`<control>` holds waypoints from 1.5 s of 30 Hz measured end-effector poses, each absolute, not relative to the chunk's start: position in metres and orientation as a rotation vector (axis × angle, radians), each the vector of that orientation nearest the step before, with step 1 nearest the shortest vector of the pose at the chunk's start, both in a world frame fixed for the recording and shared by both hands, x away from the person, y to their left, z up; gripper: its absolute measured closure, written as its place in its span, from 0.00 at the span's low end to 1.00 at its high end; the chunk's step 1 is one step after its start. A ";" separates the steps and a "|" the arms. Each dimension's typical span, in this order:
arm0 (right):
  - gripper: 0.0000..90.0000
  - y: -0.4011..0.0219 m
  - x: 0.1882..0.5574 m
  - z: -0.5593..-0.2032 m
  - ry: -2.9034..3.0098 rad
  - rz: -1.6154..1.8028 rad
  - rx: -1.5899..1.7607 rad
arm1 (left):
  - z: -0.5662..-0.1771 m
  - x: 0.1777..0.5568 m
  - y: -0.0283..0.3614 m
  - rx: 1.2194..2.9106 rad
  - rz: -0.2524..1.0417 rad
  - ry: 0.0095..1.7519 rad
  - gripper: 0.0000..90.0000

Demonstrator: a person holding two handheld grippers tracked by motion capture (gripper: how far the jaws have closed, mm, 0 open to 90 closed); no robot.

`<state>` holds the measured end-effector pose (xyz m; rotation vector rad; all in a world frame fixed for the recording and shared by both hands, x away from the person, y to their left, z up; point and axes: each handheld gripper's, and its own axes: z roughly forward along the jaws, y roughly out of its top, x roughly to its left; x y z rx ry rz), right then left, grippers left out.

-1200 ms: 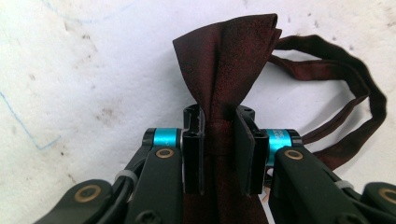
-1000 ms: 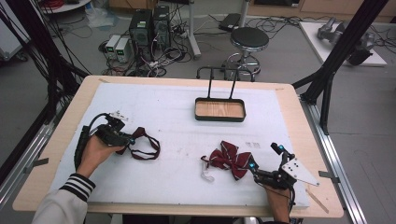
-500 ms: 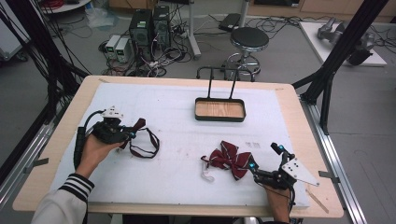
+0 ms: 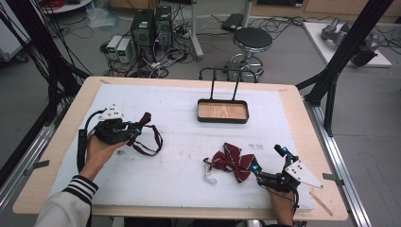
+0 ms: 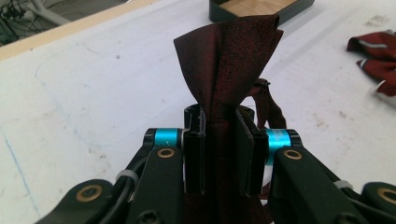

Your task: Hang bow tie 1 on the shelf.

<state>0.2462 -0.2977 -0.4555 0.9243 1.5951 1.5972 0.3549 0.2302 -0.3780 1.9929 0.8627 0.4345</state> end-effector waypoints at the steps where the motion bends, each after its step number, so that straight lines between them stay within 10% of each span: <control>1: 0.01 -0.298 0.246 -0.456 1.595 1.597 0.924 | -0.377 0.355 0.230 1.986 0.438 0.856 0.83; 45: 0.01 -0.298 0.246 -0.456 1.593 1.602 0.926 | -0.327 0.389 0.148 1.767 0.462 0.597 0.83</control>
